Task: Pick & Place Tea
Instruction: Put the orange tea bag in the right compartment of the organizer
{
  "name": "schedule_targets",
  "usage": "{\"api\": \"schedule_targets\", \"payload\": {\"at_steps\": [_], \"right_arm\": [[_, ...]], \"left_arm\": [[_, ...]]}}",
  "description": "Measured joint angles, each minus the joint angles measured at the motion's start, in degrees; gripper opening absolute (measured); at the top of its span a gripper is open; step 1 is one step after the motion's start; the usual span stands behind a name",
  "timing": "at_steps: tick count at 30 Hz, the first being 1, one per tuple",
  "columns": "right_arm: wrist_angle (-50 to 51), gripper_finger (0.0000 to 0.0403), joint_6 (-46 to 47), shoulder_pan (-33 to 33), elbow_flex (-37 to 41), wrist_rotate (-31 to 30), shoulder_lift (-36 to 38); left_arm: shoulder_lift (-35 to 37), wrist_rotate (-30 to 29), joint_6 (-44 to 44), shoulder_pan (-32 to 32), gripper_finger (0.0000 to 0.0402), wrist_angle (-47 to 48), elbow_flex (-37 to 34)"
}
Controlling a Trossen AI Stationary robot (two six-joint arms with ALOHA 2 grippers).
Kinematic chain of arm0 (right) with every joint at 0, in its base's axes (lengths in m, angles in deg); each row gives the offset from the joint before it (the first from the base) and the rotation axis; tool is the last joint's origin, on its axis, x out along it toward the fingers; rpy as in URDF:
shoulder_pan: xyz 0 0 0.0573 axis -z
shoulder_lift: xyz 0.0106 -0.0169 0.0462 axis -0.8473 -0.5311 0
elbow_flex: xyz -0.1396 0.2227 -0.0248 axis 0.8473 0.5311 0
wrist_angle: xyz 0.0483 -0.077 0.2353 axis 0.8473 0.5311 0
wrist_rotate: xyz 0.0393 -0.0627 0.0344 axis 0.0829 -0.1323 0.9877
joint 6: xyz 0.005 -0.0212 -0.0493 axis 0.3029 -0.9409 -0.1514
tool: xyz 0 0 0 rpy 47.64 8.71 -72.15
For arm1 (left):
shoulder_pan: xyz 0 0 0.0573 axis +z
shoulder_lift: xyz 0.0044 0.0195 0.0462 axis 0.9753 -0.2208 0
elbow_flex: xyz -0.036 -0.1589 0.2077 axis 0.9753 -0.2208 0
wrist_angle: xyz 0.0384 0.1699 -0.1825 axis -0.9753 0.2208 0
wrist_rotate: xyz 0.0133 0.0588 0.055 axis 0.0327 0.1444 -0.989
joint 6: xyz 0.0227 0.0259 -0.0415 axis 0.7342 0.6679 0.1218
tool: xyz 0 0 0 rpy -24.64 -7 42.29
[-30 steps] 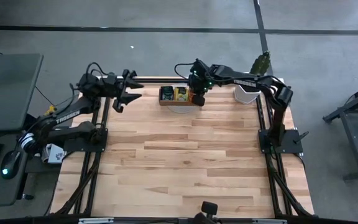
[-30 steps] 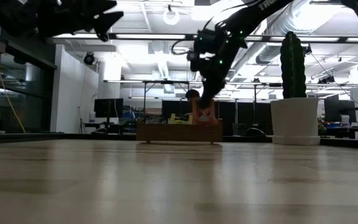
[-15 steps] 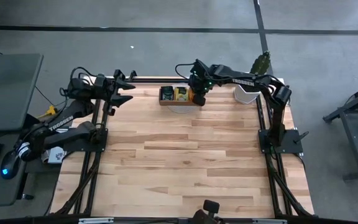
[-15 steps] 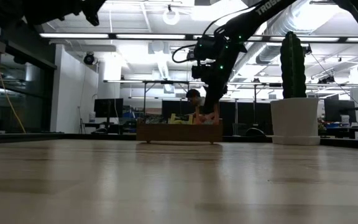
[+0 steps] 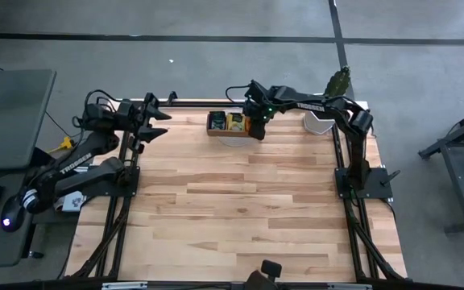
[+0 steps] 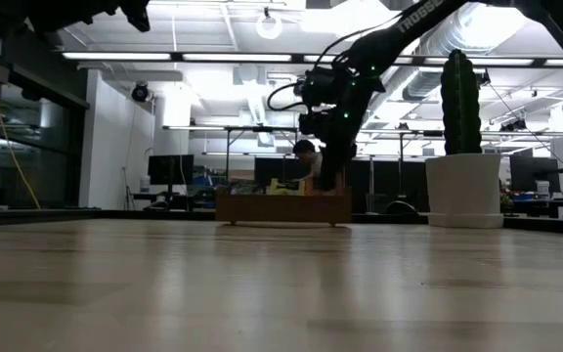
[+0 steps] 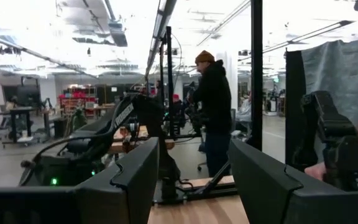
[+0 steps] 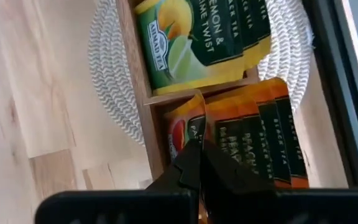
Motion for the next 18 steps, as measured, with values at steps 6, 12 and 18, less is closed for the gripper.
{"api": "schedule_targets", "payload": {"at_steps": [6, 12, 18], "right_arm": [[-0.35, 0.0004, 0.95, 0.29, 0.01, -0.72, 0.02], [-0.23, 0.0030, 1.56, 0.33, 0.01, -2.24, 0.02], [-0.55, 0.0095, 3.33, 0.30, 0.01, -0.95, 0.02]], "left_arm": [[5.30, 0.00, 0.04, 0.00, 0.0192, 3.10, -2.05], [13.45, -5.30, -2.41, 0.00, 0.0192, 3.11, -7.30], [20.31, -7.76, -5.69, 0.00, 0.0192, 3.46, -12.32]]}}
